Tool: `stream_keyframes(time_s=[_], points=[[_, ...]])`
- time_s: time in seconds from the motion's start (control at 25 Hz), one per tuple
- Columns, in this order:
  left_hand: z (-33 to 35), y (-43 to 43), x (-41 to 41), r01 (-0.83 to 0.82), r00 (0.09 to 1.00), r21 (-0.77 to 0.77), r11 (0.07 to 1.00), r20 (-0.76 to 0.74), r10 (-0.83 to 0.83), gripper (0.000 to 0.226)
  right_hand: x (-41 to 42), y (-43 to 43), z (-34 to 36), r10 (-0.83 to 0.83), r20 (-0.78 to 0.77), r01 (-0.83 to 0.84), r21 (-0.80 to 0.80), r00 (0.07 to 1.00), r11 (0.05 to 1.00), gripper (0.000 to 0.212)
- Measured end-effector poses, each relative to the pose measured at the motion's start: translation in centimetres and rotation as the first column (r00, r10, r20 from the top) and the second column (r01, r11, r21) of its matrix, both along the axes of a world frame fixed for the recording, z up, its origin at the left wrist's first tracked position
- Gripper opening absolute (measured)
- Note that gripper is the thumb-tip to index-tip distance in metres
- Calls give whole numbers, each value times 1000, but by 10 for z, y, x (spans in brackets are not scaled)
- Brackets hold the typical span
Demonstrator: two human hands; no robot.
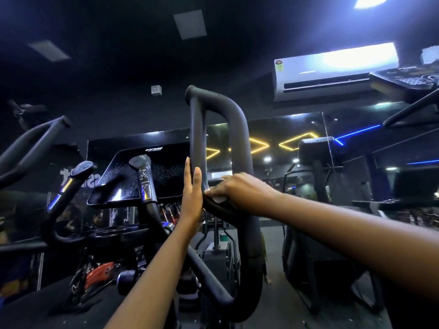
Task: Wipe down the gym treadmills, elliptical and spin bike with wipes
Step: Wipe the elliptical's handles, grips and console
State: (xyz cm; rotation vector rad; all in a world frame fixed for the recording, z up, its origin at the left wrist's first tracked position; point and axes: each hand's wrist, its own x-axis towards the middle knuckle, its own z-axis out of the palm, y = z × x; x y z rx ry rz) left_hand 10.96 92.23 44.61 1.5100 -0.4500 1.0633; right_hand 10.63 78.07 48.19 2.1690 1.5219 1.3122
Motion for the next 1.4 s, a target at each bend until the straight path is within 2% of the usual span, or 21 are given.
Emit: stream_keyframes(time_s=[0.08, 0.2, 0.28, 0.36, 0.4, 0.52, 0.64, 0.68, 0.8, 0.88, 0.92, 1.04, 1.2, 1.4], points=[[1, 6, 1, -21, 999, 39, 999, -32, 22, 63, 5, -11, -10, 66, -23, -66, -5, 998, 998, 26], [13, 15, 2, -144, 986, 139, 980, -64, 154, 74, -3, -26, 7, 96, -13, -96, -59, 995, 994, 35], [33, 18, 7, -207, 976, 174, 963, -32, 215, 68, -5, -29, 34, 176, 22, -177, 88, 984, 980, 39], [61, 17, 14, -262, 964, 183, 948, 10, 265, 65, 1, -30, 72, 275, 97, -291, 270, 957, 918, 40], [74, 15, 19, -284, 958, 187, 940, 19, 286, 66, 5, -30, 92, 282, 156, -318, 306, 947, 897, 38], [93, 15, 32, -359, 932, 208, 910, 36, 360, 70, 16, -22, 148, 210, 271, -296, 335, 939, 895, 28], [93, 20, 41, -418, 907, 244, 875, 73, 414, 72, 23, -6, 198, 210, 312, -339, 450, 927, 826, 32], [92, 21, 42, -431, 902, 246, 868, 84, 424, 72, 24, 2, 209, 191, 294, -314, 461, 936, 830, 35], [92, 22, 45, -453, 891, 253, 855, 98, 443, 74, 19, 30, 229, 10, 236, -87, 322, 972, 943, 32], [93, 22, 49, -453, 891, 249, 856, 109, 440, 74, 22, 39, 233, -121, 214, 74, 216, 969, 974, 34], [94, 23, 49, -434, 901, 239, 868, 111, 420, 73, 27, 37, 235, -112, 182, 71, 217, 977, 974, 35], [94, 25, 50, -412, 911, 229, 882, 136, 390, 70, 49, 14, 230, 67, 117, -103, 330, 991, 938, 37], [96, 26, 51, -437, 899, 244, 866, 122, 420, 70, 68, -25, 189, 316, 112, -332, 455, 942, 826, 39], [96, 25, 49, -445, 895, 249, 860, 108, 432, 70, 69, -44, 115, 411, 194, -434, 633, 891, 641, 42]])
